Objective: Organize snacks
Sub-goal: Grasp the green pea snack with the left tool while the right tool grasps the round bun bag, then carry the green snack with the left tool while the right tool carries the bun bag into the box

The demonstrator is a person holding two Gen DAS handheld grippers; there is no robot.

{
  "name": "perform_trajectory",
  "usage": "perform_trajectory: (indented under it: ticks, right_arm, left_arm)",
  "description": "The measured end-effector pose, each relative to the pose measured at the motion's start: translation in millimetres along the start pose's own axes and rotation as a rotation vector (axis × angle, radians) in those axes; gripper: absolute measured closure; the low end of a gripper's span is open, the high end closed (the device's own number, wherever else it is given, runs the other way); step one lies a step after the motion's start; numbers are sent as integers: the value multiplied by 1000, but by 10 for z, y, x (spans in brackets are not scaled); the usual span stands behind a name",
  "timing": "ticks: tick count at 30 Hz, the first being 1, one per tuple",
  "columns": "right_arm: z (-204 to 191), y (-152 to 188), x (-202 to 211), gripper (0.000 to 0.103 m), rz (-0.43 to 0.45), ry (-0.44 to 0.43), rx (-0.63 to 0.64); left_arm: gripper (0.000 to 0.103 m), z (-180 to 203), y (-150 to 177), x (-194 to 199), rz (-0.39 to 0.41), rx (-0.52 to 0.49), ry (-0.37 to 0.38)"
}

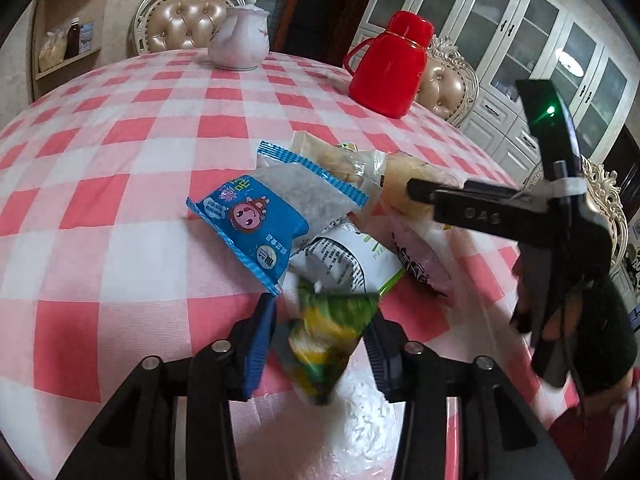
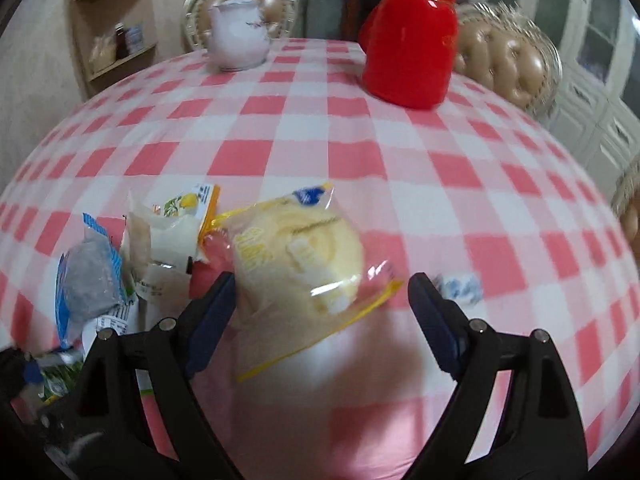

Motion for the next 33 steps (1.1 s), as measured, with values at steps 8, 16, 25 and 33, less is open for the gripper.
perform_trajectory:
  ticks: [8,16,25,33]
  right_arm:
    - [-167,-172,-196,2,-36,-201,275]
    - [36,-32,-219,33,-26,-161,130]
    - [378,102,1130,35,180,-152,-263]
    - [-197,719,1619,35,182,-139,-361]
  left_arm:
    - [36,-11,-27,-27,5,13,11]
    - [28,35,-38,-55,0,-8,12]
    - [35,148,0,-82,-27,-103,-15]
    - [73,159,126,149,-60,-241,-40]
Point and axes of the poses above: each gripper's, at about its wrist camera, not at the fingertips, and x roughly against the way its jaws point, z to its right, y to its underside, the point moved 2 cm from there along -x, roughly the way its jaws point, and after that the axes turned 14 degrees about z, right-handed, at the moved point
